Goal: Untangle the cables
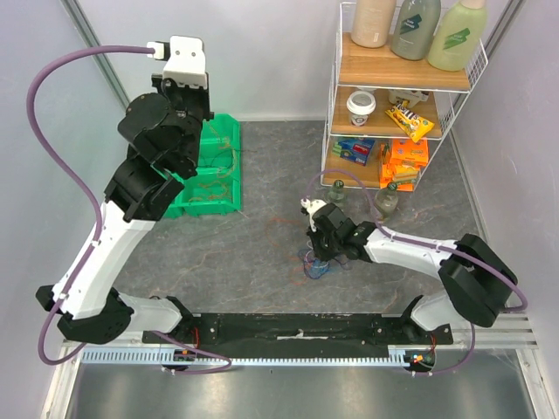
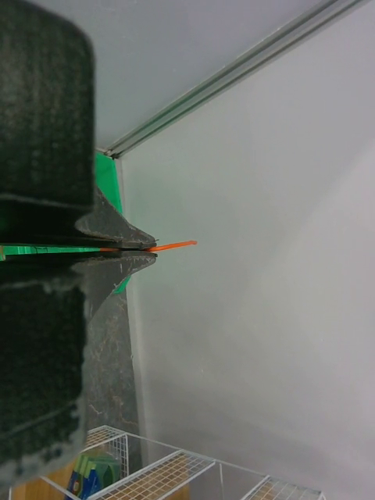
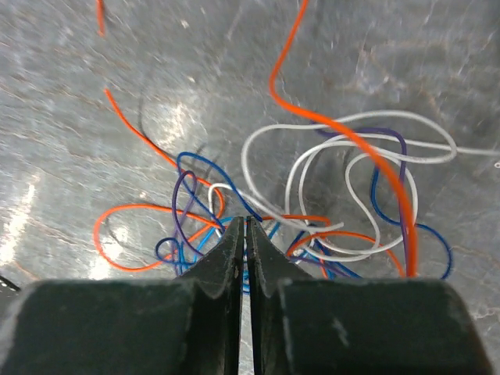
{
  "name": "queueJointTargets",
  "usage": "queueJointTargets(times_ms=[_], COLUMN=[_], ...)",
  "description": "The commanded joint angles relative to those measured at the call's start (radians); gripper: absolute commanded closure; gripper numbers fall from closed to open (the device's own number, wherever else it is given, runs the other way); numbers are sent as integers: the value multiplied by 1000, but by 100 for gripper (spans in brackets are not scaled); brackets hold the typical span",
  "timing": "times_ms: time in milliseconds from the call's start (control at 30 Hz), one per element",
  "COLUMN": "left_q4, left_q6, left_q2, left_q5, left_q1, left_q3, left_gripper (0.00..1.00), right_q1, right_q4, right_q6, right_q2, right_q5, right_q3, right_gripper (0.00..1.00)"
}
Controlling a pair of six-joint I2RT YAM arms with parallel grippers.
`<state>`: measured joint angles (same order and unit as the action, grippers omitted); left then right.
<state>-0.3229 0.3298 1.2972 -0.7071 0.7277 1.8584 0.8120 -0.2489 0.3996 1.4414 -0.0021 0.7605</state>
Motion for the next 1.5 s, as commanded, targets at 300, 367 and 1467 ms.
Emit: queueJointTargets(times_ms=[300, 367, 1467], left_q4=[-145, -174, -418], left_q6=[-320, -406, -790], left_q2=[120, 119, 83], left_q5=[-65, -17, -43], left_q1=[-266, -319, -424], left_q3=[30, 7, -288], left_gripper=[98, 98, 98], right_q1=[-7, -5, -5], right_q4=[-42, -55, -69], right_q6=[56, 58, 56], right_q2=[-90, -111, -130], right_q5=[126, 139, 169], right_q3=[-115, -127, -121], right_gripper=[92, 92, 91])
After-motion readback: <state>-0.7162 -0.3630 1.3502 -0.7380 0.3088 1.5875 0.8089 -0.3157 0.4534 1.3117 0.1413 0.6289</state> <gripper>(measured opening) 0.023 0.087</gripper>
